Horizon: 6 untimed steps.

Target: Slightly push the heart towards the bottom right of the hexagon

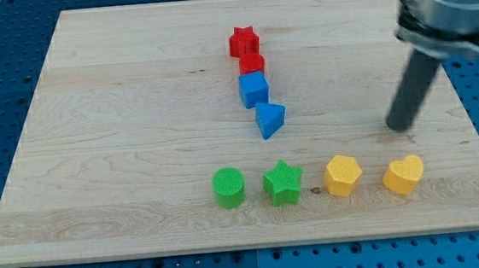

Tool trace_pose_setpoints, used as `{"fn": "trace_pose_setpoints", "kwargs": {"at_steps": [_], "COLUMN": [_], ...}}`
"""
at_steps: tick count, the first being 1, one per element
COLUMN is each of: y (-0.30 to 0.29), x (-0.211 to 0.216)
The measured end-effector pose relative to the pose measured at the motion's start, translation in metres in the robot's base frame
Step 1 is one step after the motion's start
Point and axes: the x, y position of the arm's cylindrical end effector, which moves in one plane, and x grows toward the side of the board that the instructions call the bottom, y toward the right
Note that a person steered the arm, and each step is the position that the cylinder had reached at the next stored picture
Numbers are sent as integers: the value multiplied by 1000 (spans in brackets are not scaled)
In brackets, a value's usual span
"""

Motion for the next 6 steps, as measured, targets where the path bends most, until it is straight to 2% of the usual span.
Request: {"fn": "trace_pose_setpoints", "kwargs": {"at_steps": [1,2,3,4,6], "y": [0,0,-1,4,28], "x": [5,55,56,26,87]}}
